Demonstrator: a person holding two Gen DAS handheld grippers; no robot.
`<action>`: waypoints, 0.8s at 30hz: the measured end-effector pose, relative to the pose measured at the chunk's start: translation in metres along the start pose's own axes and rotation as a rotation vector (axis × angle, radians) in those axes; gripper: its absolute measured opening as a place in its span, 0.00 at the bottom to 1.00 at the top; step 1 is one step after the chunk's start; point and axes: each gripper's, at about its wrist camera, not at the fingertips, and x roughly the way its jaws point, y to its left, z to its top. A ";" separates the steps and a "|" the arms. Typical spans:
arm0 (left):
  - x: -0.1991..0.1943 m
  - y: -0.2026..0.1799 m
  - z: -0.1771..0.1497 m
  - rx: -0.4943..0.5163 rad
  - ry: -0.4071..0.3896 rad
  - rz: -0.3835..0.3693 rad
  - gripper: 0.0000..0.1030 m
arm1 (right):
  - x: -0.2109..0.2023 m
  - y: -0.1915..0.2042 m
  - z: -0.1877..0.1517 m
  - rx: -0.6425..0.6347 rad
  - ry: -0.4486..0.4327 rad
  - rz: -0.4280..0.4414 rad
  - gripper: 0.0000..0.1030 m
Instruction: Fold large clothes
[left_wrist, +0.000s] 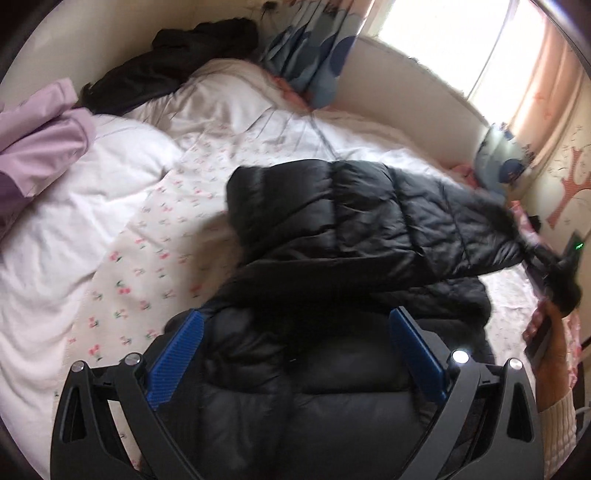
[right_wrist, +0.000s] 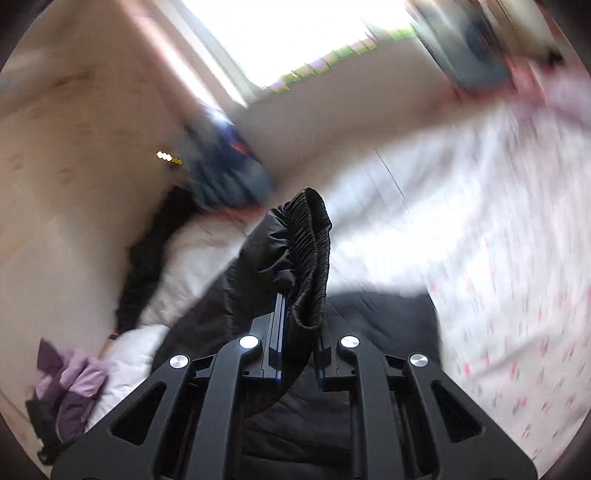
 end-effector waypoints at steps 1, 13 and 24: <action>0.004 0.000 -0.002 0.010 0.012 0.016 0.93 | 0.009 -0.017 -0.012 0.026 0.050 -0.021 0.12; 0.037 -0.015 -0.015 0.082 0.101 0.099 0.93 | -0.049 -0.017 -0.008 -0.016 -0.103 -0.015 0.66; 0.052 -0.032 -0.023 0.190 0.134 0.155 0.93 | 0.095 0.009 -0.037 -0.197 0.291 -0.194 0.77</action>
